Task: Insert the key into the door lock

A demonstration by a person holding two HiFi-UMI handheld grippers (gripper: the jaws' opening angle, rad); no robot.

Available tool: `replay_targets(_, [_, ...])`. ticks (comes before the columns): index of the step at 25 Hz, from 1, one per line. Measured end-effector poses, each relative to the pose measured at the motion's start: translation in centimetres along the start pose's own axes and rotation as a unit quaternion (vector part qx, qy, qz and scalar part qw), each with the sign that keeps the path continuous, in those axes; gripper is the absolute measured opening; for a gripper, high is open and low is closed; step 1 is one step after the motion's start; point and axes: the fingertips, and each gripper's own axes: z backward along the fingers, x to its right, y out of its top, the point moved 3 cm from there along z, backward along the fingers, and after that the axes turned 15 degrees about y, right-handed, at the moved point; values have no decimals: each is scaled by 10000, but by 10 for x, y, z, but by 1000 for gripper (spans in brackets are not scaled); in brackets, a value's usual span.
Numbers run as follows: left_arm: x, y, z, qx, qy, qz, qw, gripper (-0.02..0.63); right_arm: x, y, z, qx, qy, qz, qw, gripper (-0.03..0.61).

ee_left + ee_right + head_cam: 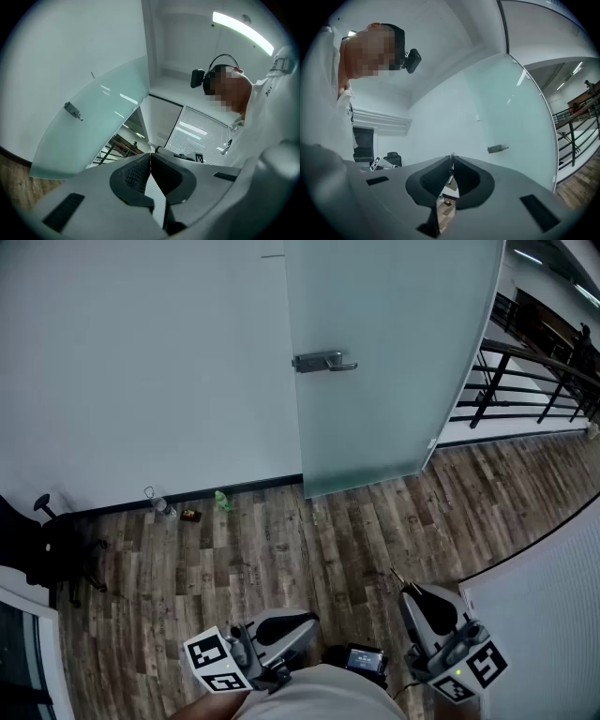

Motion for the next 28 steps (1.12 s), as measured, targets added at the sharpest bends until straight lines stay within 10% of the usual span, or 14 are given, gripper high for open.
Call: replay_targets(28, [-26,12,9,-21,382,-180,9991,16,15,-16,-19,-10,-311,-391,9987,28])
